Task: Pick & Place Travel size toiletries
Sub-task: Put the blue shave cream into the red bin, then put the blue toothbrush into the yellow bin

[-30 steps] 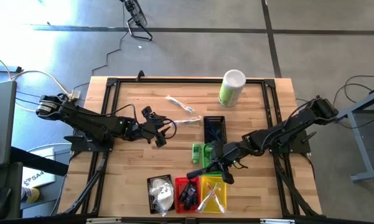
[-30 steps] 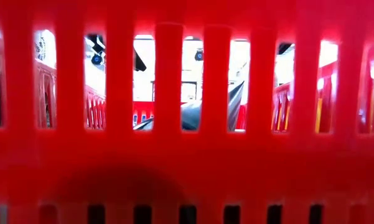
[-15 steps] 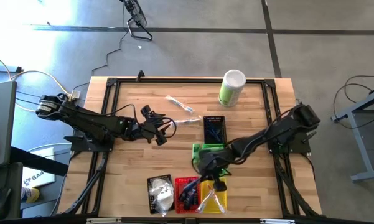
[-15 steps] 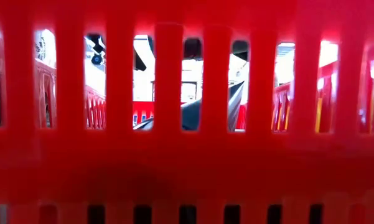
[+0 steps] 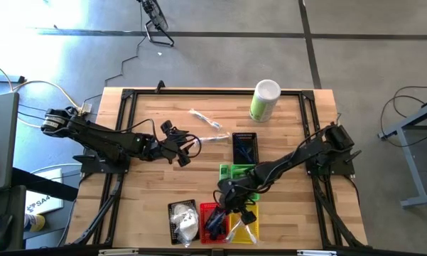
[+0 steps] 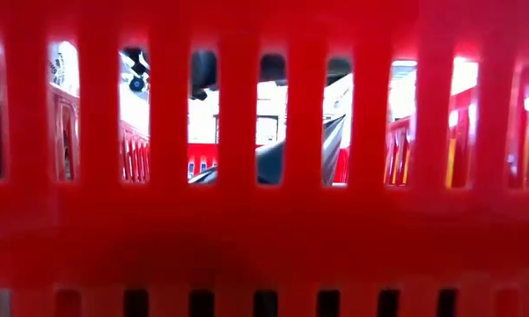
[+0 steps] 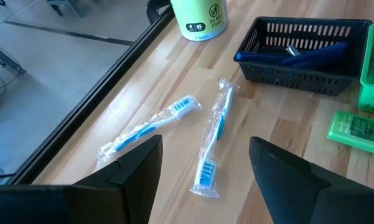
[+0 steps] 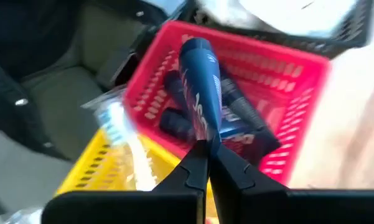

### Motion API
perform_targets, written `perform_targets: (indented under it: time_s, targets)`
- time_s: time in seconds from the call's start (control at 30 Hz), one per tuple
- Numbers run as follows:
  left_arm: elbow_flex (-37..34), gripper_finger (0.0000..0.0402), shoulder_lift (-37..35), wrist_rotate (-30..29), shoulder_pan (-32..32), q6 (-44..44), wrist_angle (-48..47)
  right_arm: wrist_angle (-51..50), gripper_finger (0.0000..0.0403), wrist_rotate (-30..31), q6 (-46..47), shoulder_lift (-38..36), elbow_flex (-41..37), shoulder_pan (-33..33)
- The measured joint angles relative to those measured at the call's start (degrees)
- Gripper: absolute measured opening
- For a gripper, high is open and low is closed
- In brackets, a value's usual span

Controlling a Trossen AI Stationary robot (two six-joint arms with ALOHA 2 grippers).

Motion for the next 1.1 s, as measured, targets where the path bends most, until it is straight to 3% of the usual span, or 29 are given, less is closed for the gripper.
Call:
perform_targets:
  time_s: [0.1,0.47,0.87,1.1]
  targets:
    - [0.0,0.0234,0.0,0.0,0.0,-0.01,0.0,0.18,0.0003,3.89,-0.04,-0.02,0.0,0.0]
    - [0.0,0.0234,0.0,0.0,0.0,-0.01,-0.02,-0.3,0.0007,4.38,-1.05,-0.02,-0.09,1.51]
    - [0.0,0.0234,0.0,-0.02,0.0,-0.01,-0.01,2.79,0.015,12.35,-6.59,-0.06,-0.11,3.41]
    - [0.0,0.0234,0.0,0.18,0.0,-0.01,0.0,6.66,0.0154,16.95,-10.06,-0.11,-0.11,3.26]
